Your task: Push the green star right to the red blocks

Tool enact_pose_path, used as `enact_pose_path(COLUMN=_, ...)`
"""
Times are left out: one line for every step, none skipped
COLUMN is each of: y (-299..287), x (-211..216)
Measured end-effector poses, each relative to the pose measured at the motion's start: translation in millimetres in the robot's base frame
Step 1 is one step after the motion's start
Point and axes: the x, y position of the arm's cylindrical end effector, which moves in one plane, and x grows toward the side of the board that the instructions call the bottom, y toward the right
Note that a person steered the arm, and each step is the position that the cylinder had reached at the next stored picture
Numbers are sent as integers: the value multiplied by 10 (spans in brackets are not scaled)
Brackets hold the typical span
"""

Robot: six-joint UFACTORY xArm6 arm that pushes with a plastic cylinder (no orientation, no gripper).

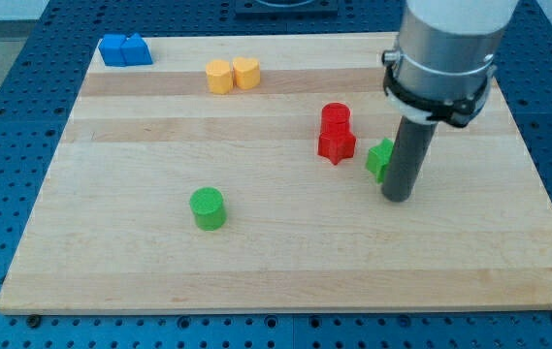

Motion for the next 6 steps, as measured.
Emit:
enact_pose_path(y=-414, x=115)
enact_pose_path(y=-364, x=-79)
enact_pose_path(y=-3, x=-385)
enact_pose_path(y=282, x=-573)
enact_pose_path(y=415, x=-691)
enact_pose_path(y=438, x=-722)
